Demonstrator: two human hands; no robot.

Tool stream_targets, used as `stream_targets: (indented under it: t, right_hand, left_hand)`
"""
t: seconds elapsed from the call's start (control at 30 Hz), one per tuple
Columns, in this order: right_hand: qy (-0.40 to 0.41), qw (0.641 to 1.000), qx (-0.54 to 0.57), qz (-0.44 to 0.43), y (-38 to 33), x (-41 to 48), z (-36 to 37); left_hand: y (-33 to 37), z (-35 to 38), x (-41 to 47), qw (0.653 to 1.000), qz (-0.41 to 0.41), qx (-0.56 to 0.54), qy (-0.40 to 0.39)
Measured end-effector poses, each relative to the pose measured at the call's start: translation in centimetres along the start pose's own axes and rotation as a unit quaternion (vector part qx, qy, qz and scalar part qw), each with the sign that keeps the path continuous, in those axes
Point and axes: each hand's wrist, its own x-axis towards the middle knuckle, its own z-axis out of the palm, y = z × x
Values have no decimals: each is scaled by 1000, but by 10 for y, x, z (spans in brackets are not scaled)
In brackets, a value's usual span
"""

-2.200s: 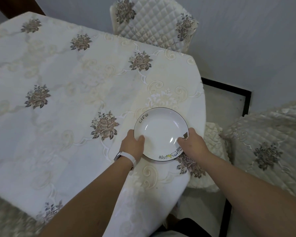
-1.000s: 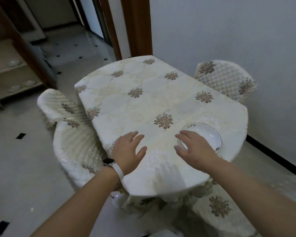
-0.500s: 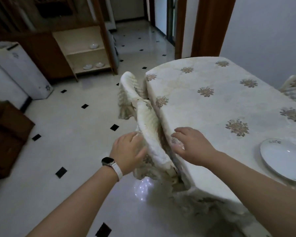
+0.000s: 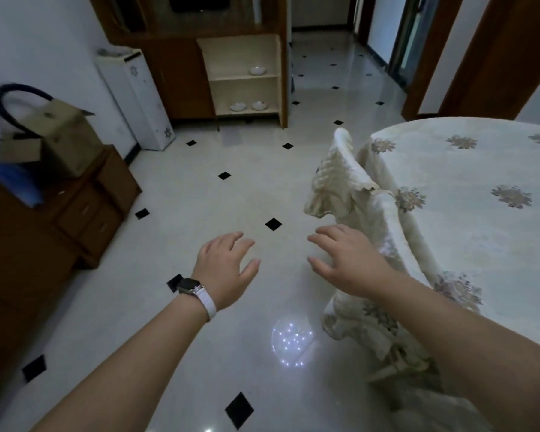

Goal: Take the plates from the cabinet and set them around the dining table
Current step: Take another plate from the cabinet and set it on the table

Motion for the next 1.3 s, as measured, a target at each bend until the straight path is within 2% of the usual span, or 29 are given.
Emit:
stream_targets:
  t: [0.33, 0.67, 0.97, 1.3]
  right_hand:
    - [-7, 999, -8, -49, -17, 115, 11]
    - [-44, 997, 27, -58, 39, 280, 43]
    - [-22, 996, 66, -60, 71, 405, 33]
    - [-26, 996, 49, -64, 55, 529, 58]
  left_hand:
    - [-76, -9, 58, 999, -43, 17, 16]
    - [-125, 17, 195, 995, -99, 31, -14]
    - [-148, 15, 309, 994, -98, 43, -6]
    - [-246, 21, 402, 995, -96, 33, 12]
